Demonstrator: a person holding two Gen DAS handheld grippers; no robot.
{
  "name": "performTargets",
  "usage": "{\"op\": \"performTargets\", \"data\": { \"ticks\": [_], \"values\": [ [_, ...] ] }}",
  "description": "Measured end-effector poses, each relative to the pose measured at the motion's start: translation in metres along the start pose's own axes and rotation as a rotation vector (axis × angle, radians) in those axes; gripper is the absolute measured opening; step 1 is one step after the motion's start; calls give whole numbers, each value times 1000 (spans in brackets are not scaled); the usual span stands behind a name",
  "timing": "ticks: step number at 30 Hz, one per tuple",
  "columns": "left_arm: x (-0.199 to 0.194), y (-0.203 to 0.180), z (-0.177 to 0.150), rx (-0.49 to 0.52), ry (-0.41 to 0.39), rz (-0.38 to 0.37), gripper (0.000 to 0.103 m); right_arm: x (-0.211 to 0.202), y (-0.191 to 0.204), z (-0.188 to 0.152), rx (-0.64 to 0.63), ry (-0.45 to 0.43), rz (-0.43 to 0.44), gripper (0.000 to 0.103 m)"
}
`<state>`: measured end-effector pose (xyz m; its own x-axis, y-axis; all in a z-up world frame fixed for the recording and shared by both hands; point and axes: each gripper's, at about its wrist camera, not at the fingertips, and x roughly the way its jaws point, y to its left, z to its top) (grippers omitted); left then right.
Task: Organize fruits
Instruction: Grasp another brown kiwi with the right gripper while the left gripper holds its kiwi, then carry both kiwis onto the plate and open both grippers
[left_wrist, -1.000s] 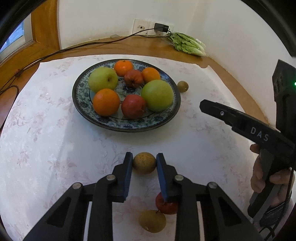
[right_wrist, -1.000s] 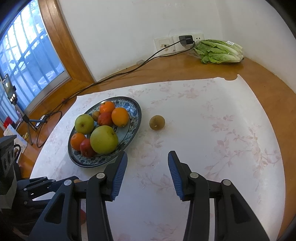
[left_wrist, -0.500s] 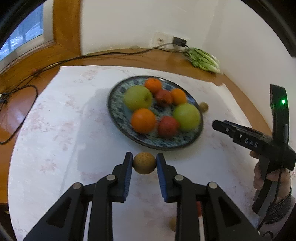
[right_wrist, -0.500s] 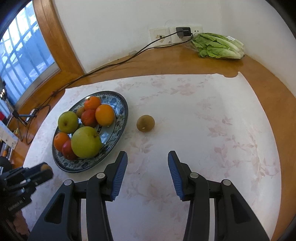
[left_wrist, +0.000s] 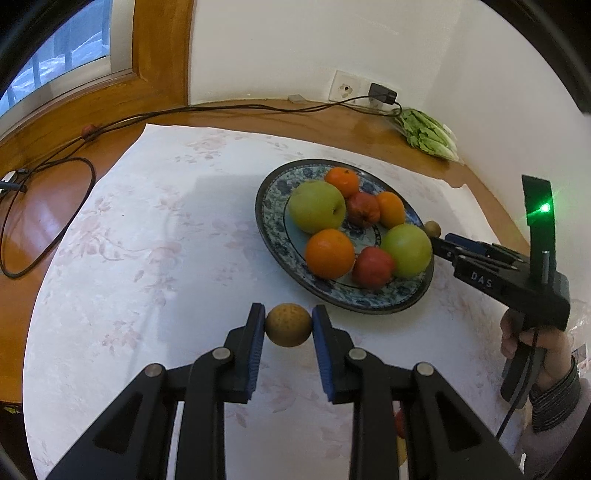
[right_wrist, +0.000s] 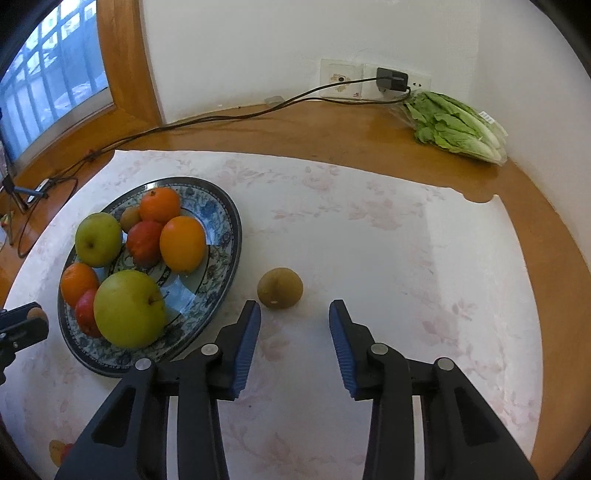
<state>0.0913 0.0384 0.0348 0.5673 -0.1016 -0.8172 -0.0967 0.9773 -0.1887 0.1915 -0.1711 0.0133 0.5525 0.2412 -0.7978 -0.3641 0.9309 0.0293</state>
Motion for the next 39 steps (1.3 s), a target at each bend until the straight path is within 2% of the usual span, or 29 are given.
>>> {"op": "performTargets", "data": {
  "ticks": [9,12,14,22,29,39],
  "values": [
    [2,1,1,-8,4,5,27,8,9,9,-85,-29,-22,40],
    [3,2,1,-12,6,6,27,10,9,10,-91,-34,-16,36],
    [3,2,1,-12,4,7,27,11,8,10,-76,-30,11,27],
    [2,2,4,-13,0,0,27,7,2,6,-8,-28,34,27],
    [-2,5,13,-7,-23,4,27,-15,-5,0,58,-52,72,27],
    [5,7,34,12,-55,2,27,-32,10,-2,111,-59,158,27]
  ]
}}
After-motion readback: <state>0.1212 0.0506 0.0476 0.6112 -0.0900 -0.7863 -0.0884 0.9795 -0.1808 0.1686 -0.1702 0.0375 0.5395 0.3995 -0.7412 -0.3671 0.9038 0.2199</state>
